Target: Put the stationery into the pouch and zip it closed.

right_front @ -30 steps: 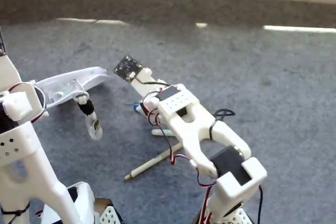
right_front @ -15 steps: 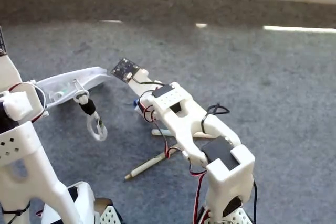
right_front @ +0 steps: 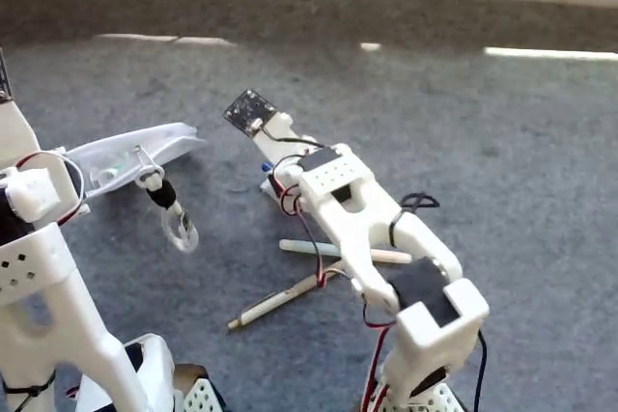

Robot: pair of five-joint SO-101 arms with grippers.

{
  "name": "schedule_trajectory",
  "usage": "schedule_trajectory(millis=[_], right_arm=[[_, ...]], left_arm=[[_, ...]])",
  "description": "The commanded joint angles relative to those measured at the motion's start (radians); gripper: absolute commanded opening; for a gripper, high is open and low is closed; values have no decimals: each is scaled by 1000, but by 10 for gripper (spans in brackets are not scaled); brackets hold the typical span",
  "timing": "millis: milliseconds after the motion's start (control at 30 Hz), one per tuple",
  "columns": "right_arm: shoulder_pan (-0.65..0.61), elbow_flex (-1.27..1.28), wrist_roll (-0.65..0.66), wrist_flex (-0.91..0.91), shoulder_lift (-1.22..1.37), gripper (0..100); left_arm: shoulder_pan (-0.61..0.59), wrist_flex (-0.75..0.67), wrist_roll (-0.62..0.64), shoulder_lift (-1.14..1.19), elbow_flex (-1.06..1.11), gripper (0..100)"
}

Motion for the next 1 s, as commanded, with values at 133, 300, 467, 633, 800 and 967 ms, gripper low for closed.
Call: schedule_trajectory(millis=[133,300,467,633,800,967], right_arm=[[13,70,0,1,-222,4],[13,114,-92,1,-337,5],[13,177,-138,1,-478,5],[12,254,-144,-27,-611,5],[13,389,-206,-166,-748,5],[13,507,-209,-265,-894,5]], left_arm=[[-15,-12,11,5,1,7],[-15,-9,12,5,1,7],[-12,-11,14,5,1,7],[61,-9,15,5,2,7],[122,-9,15,5,2,7],[200,-26,15,5,41,7]])
